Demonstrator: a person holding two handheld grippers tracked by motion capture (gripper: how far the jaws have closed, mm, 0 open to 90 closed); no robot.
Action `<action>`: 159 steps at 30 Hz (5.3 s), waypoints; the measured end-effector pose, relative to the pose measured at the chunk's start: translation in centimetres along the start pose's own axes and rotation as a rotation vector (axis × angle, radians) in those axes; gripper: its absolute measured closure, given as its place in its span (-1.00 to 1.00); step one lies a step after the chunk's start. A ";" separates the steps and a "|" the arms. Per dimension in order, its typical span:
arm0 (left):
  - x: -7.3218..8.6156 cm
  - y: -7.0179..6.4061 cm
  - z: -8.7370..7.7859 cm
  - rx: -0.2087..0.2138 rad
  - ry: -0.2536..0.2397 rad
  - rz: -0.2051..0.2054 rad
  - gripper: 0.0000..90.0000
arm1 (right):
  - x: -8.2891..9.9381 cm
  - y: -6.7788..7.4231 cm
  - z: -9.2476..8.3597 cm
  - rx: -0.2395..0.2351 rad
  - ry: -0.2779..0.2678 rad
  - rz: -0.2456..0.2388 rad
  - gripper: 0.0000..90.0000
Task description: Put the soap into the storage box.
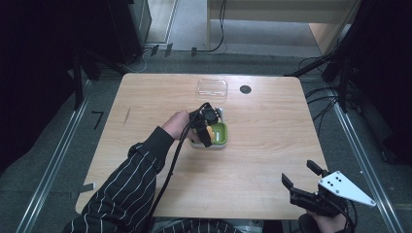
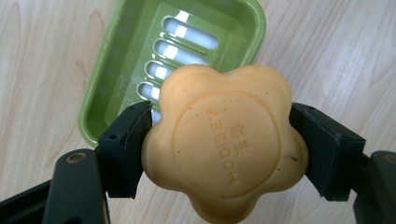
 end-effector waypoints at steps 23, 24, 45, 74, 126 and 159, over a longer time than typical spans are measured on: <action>-0.5 1.8 1.1 0.003 -0.014 -0.043 -0.42 | 0.1 -0.1 -0.2 0.007 0.001 0.001 -0.70; -0.5 1.8 1.1 0.003 -0.014 -0.049 -0.42 | 0.1 -0.1 -0.2 0.007 0.001 0.001 -0.70; -0.9 2.8 2.2 0.005 -0.004 -0.065 -0.42 | 0.1 -0.2 -0.2 0.009 0.000 0.005 -0.70; -0.8 3.7 3.4 -0.001 -0.012 -0.111 -0.42 | 0.1 -0.2 -0.2 0.009 -0.001 0.005 -0.70; 1.2 1.9 1.4 -0.025 -0.025 -0.202 -0.93 | -0.1 0.0 0.1 -0.008 -0.005 0.007 -0.70; 7.1 -4.5 1.8 -0.021 0.023 -0.189 -0.97 | -0.3 0.2 0.6 -0.022 -0.006 -0.001 -0.70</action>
Point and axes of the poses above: each handheld gripper's, and its own axes: z roughly forward along the jaws, x roughly out of its underside, y roughly to its left, the point moved 10 cm from there along z, roughly forward along the jaws, and after that the axes turned 9 degrees about z, right-handed, at the moved point
